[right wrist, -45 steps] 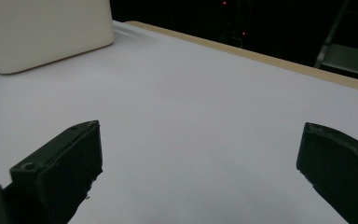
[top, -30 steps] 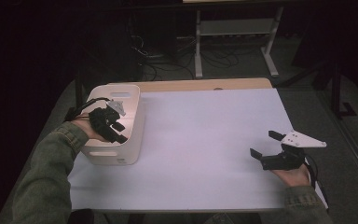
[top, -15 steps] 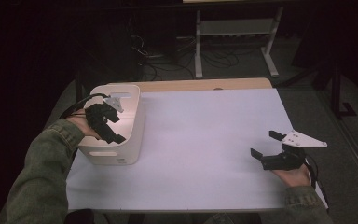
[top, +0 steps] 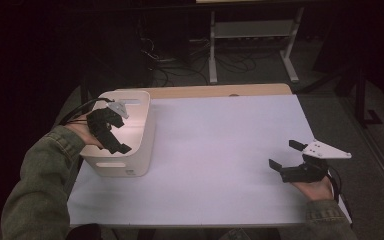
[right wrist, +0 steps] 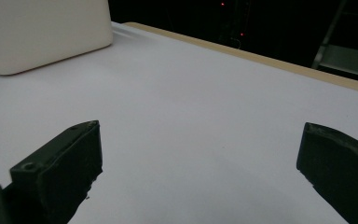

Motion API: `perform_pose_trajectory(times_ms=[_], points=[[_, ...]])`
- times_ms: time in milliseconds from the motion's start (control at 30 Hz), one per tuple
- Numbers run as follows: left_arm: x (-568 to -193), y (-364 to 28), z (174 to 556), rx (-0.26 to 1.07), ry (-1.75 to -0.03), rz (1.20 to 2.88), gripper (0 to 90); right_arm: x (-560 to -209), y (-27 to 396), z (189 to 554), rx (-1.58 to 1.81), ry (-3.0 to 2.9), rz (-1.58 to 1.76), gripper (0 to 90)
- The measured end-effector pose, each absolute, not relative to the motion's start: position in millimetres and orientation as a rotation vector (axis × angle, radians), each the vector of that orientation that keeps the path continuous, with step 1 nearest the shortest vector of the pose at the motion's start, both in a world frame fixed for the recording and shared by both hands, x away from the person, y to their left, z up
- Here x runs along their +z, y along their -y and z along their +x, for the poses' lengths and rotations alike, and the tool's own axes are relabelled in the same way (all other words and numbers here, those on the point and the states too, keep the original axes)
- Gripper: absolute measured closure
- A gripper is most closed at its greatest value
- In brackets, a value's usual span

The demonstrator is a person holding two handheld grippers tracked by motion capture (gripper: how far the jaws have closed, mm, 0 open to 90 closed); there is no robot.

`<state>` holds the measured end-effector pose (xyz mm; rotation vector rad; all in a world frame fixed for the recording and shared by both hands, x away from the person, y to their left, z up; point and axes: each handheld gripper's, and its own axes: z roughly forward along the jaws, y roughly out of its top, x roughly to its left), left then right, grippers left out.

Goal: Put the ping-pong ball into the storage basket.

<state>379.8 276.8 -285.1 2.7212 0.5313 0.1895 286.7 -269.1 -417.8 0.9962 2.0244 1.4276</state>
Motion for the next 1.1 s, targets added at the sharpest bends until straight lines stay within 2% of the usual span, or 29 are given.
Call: perform_pose_trajectory(times_ms=[200, 1100], points=[[-279.3, -281.9, 379.6, 0.203, -0.553, 2.697, 0.0, -417.6, 270.2, 285.6, 1.428, -2.020, 0.997, 0.0], [-267.0, -306.2, 359.5, 0.248, -0.545, 2.477, 0.0, -417.8, 273.2, 283.8, 1.429, -2.013, 1.011, 0.0]])
